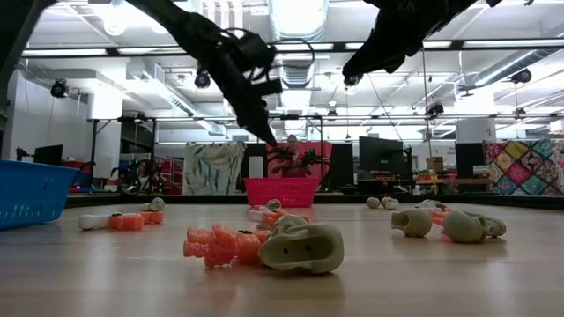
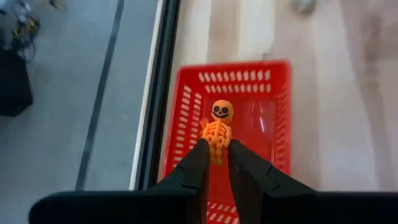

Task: Sort Halloween decoration
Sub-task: Put the orange skeleton toy into the red bin

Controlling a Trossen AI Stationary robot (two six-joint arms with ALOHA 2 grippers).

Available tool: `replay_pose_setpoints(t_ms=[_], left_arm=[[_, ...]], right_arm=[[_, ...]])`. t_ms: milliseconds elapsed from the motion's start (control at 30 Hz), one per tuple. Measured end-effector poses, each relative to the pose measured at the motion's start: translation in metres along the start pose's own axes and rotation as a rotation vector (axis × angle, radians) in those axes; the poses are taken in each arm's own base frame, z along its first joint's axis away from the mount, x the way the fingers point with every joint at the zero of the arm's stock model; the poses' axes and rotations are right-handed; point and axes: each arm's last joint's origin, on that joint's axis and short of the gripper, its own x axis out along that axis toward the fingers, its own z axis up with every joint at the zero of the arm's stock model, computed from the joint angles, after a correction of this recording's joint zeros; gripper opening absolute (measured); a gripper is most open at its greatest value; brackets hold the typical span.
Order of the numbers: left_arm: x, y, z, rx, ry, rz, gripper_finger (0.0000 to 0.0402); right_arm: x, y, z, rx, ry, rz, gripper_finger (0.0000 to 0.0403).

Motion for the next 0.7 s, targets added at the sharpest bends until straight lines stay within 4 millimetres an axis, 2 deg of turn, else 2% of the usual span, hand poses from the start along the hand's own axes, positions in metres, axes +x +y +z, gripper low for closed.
replay_pose_setpoints(t_ms=[233,400,700], left_arm=[[0.029,0.007,-0.009,-0.012,0.125,-0.057,0.0035],[0.046,0.005,-0.014,-0.012,0.170,-0.085,0.0035],[0.056,0.003,-0.015,-0.059,0.162,-0.103,0.0035]], right_arm=[[0.000,0.000,0.000,-0.013,0.001,0.000,0.0066],[0.000,0.000,0.000,-0.020,0.001,0.000,0.0066],[0.000,0.000,0.000,-0.026,-0.001,0.000,0.0066]])
